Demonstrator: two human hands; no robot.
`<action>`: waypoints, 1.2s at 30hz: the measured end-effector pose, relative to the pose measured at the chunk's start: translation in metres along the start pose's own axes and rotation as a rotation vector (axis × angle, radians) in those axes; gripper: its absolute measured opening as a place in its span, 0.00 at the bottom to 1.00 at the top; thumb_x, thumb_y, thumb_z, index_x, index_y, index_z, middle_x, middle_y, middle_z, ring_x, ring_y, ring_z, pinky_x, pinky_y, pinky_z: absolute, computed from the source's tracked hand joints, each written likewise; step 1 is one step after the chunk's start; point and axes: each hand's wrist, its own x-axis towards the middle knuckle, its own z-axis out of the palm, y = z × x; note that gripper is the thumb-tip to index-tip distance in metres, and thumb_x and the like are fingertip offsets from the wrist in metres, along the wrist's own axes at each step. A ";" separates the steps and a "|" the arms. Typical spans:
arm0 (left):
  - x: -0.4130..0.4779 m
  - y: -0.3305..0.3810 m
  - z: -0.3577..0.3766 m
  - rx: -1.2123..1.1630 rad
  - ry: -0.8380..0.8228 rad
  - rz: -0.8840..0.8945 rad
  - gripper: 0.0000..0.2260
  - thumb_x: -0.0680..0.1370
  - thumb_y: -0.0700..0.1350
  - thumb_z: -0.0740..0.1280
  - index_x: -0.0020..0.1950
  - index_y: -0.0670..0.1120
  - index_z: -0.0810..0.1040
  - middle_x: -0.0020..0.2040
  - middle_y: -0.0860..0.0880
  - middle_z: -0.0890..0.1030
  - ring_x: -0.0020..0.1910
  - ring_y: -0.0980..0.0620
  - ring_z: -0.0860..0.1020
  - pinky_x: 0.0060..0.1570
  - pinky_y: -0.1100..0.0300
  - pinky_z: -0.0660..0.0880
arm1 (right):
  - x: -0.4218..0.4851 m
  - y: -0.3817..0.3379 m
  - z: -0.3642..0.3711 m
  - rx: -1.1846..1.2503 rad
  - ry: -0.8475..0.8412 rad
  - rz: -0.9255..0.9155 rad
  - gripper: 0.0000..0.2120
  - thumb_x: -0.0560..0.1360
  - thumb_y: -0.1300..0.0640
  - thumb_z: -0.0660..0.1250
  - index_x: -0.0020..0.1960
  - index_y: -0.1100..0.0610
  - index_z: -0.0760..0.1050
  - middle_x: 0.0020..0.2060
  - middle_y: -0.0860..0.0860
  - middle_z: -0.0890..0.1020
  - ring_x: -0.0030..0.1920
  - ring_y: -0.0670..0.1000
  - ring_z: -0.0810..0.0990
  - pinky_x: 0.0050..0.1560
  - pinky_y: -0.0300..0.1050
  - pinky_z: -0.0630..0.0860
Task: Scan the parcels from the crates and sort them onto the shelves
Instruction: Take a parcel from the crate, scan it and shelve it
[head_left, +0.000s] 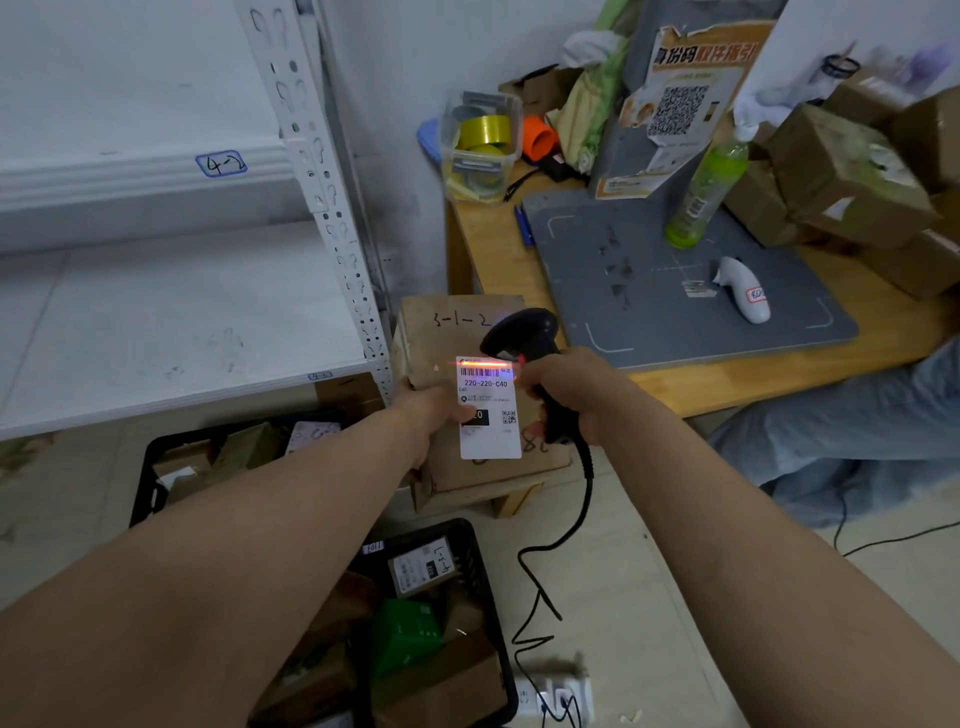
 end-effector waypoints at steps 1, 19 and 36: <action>-0.006 0.001 -0.002 0.008 -0.015 -0.001 0.37 0.70 0.41 0.79 0.75 0.51 0.67 0.65 0.42 0.78 0.63 0.37 0.76 0.63 0.34 0.72 | 0.007 0.003 -0.004 -0.008 0.053 -0.021 0.12 0.76 0.62 0.68 0.57 0.61 0.72 0.44 0.58 0.78 0.38 0.54 0.77 0.47 0.52 0.83; 0.011 -0.014 -0.027 0.071 -0.135 -0.078 0.12 0.75 0.40 0.75 0.48 0.50 0.73 0.47 0.45 0.80 0.44 0.44 0.77 0.35 0.48 0.72 | 0.126 0.060 -0.020 -0.505 0.283 -0.204 0.27 0.79 0.59 0.67 0.76 0.54 0.65 0.64 0.59 0.79 0.62 0.62 0.78 0.55 0.52 0.74; -0.006 -0.025 -0.043 -0.013 -0.150 -0.022 0.24 0.73 0.39 0.77 0.66 0.47 0.73 0.52 0.44 0.81 0.47 0.42 0.78 0.47 0.42 0.77 | 0.076 0.031 0.041 -0.351 0.238 -0.194 0.18 0.83 0.50 0.58 0.67 0.59 0.73 0.58 0.59 0.80 0.54 0.58 0.78 0.50 0.49 0.73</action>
